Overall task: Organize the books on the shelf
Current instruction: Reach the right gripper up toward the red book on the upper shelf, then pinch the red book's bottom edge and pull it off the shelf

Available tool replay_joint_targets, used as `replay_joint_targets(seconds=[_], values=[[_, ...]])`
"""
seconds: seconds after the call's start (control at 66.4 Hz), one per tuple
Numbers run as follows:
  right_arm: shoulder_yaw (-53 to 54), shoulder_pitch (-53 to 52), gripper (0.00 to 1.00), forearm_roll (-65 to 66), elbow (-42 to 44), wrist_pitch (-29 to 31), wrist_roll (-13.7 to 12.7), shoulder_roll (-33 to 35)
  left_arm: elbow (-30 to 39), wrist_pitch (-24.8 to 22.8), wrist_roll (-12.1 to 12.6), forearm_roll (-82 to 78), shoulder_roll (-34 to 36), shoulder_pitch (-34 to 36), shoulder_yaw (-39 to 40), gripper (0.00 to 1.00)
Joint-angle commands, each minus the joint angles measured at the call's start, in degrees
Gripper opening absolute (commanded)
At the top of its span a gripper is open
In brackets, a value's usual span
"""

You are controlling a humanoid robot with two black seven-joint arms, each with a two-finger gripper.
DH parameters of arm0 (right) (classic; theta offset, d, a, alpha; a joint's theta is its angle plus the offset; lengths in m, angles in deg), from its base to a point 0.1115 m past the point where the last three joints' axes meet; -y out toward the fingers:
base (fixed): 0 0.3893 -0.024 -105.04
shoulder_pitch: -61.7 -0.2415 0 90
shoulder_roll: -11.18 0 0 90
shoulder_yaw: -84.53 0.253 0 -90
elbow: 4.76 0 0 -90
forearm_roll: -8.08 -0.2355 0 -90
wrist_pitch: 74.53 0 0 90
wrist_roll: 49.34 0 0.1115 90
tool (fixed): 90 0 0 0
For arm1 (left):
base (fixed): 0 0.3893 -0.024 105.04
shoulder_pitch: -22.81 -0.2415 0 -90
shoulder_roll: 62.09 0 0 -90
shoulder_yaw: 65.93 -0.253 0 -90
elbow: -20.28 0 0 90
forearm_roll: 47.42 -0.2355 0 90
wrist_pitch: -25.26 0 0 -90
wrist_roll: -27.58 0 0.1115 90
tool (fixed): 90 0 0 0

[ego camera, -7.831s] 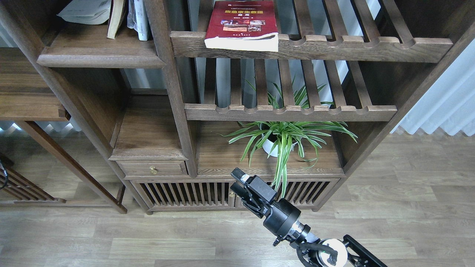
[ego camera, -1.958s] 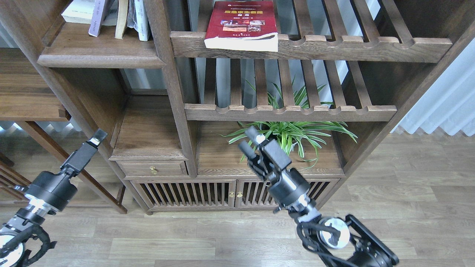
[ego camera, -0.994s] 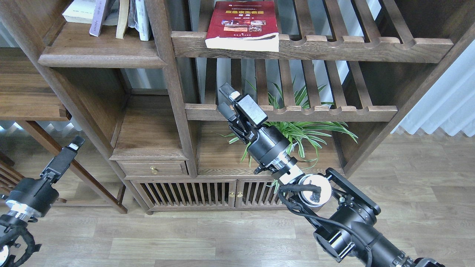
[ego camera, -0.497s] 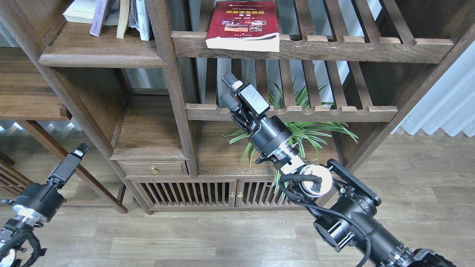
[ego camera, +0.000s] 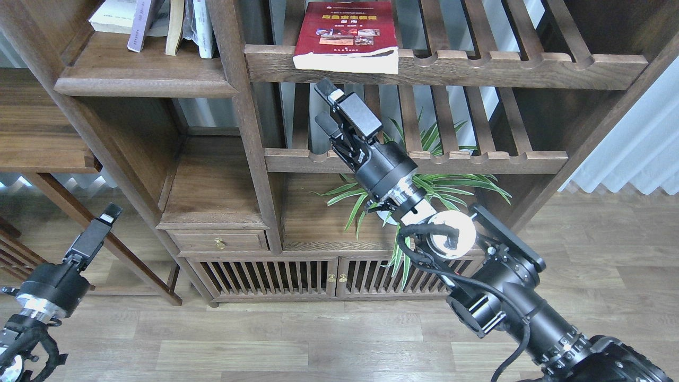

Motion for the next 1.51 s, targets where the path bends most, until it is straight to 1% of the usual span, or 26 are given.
replay_joint_targets(seconds=[0.0,0.06,0.256,0.738,0.964,1.099,1.145,1.235,1.34,1.491], values=[[1.98,-0.43,0.98,-0.12,0.13,-1.33,0.0,0.01,0.0,0.0,0.0,0.0,0.02,0.0,0.4,1.0],[3.82,-0.78,0.98,-0.48,0.13,-2.91,0.0,0.01,0.0,0.0,0.0,0.0,0.02,0.0,0.57,1.0],[6.12,-2.89,0.98,-0.48,0.21,-5.38,-0.09,0.01,0.0,0.0,0.0,0.0,0.02,0.0,0.66,1.0],[6.12,-4.82,0.98,-0.65,0.74,-6.78,-0.09,0.01,0.0,0.0,0.09,0.09,0.19,0.27,2.15,1.0],[7.17,-6.58,0.98,-0.92,0.74,-9.6,-0.27,0.01,0.0,0.0,0.09,0.09,0.28,0.35,2.59,1.0],[7.96,-6.58,0.95,-1.97,1.0,-11.09,-0.18,0.01,0.0,0.0,0.09,0.09,0.28,0.27,2.86,1.0],[8.14,-6.58,0.92,-2.06,1.09,-11.35,-0.18,0.01,0.0,0.0,0.09,0.09,0.28,0.27,3.03,1.0],[8.23,-6.58,0.9,-2.06,1.53,-11.62,-0.18,0.01,0.0,0.0,0.09,0.18,0.28,0.27,3.21,1.0],[8.23,-6.76,0.85,-2.06,2.06,-11.62,-0.18,0.01,0.0,0.0,0.09,0.18,0.28,0.27,3.47,1.0],[8.23,-7.11,0.73,-2.06,2.76,-11.71,-0.09,0.01,0.0,0.0,0.09,0.18,0.28,0.27,3.47,1.0]])
